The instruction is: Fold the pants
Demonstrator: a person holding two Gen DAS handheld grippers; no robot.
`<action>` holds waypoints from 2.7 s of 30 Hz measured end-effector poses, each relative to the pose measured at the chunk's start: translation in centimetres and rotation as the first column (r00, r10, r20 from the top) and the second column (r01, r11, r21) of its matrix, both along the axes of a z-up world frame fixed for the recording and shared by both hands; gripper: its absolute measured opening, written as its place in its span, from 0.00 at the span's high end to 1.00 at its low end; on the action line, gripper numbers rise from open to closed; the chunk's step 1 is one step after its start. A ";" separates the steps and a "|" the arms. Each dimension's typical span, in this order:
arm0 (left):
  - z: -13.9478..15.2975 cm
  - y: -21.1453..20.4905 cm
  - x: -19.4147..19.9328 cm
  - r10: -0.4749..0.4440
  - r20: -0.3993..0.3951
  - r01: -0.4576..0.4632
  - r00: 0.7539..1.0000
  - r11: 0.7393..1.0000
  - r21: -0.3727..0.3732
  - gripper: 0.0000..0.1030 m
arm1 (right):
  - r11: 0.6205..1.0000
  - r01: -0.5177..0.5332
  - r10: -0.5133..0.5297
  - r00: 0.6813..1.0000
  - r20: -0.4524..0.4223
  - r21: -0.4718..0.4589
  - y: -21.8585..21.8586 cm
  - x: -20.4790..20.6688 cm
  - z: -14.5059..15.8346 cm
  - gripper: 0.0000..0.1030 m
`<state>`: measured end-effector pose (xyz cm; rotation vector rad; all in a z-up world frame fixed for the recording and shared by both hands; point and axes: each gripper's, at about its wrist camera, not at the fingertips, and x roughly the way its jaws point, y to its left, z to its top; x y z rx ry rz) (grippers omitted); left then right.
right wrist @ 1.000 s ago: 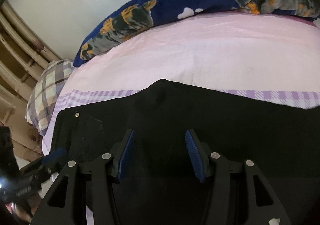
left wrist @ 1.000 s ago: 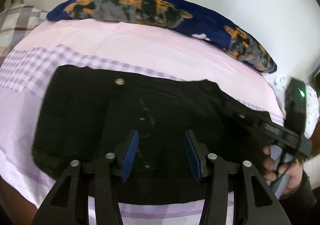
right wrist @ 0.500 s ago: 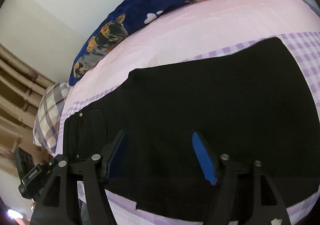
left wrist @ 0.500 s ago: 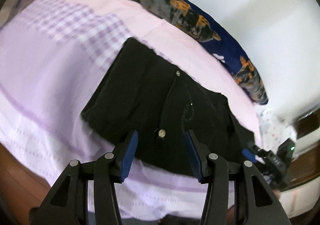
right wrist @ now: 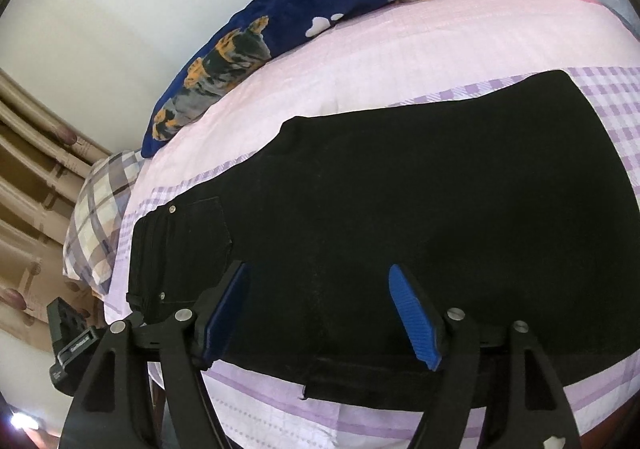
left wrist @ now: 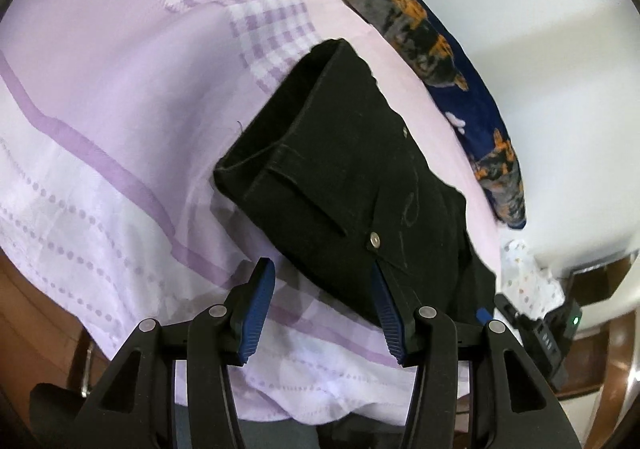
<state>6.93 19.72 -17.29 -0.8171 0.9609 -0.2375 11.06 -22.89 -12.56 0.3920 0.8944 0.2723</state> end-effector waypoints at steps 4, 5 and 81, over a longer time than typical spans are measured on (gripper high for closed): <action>-0.8 1.0 0.7 0.039 -0.006 -0.040 0.999 0.999 -0.032 0.50 | 1.000 0.018 -0.018 1.000 0.007 -0.011 0.3 -0.2 0.1 0.31; -0.8 1.3 0.8 0.049 0.004 -0.049 0.999 0.998 -0.043 0.50 | 1.000 0.022 -0.022 1.000 0.010 -0.019 0.4 -0.3 0.1 0.31; 9.7 -33.8 1.7 -0.765 0.186 0.547 0.617 0.587 0.597 0.64 | 0.934 0.028 0.004 0.996 -0.088 0.357 -13.0 0.8 -0.2 0.30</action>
